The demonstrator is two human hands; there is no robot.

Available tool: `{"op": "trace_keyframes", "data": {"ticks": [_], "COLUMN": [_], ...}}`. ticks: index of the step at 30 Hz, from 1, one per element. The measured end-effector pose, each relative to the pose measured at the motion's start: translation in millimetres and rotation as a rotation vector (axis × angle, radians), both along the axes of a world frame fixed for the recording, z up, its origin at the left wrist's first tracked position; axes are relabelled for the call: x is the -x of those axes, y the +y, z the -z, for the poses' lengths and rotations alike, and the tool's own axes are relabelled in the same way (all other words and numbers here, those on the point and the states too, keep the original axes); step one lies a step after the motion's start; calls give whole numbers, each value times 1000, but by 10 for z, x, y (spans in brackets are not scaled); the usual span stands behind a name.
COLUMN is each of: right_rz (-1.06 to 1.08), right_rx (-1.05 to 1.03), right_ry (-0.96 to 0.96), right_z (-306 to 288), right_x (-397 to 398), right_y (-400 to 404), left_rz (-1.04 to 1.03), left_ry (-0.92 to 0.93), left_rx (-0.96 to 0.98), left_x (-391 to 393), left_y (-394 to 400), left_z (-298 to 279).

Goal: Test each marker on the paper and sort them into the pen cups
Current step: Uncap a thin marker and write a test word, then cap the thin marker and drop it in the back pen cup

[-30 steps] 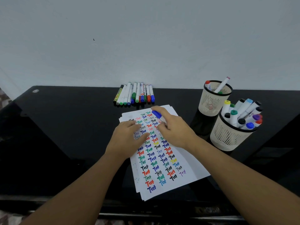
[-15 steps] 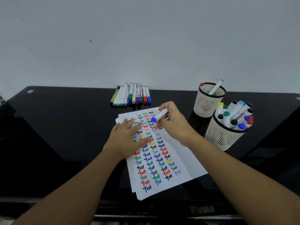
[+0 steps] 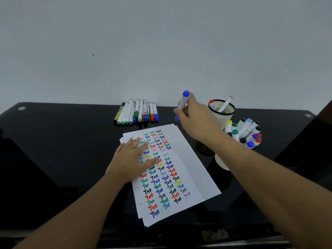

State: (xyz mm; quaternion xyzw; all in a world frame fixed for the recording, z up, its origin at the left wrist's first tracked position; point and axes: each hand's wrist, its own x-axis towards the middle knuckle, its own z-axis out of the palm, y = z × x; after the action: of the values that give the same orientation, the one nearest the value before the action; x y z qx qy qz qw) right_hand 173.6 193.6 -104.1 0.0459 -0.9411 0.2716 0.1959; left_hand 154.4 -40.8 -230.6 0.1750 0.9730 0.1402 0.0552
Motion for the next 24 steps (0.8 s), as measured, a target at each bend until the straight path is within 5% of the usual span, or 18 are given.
{"op": "trace_keyframes", "data": {"ticks": [12, 24], "right_rz": [359, 386], "right_rx": [65, 40], "right_ry": [-47, -165], "right_z": [-555, -302], "right_x": [272, 310], "right_y": [1003, 1212], "left_rz": [2, -5], "left_ry": [6, 11], "left_rx": [-18, -39], "left_x": [22, 24], "left_y": [-10, -22], "left_z": [38, 24]}}
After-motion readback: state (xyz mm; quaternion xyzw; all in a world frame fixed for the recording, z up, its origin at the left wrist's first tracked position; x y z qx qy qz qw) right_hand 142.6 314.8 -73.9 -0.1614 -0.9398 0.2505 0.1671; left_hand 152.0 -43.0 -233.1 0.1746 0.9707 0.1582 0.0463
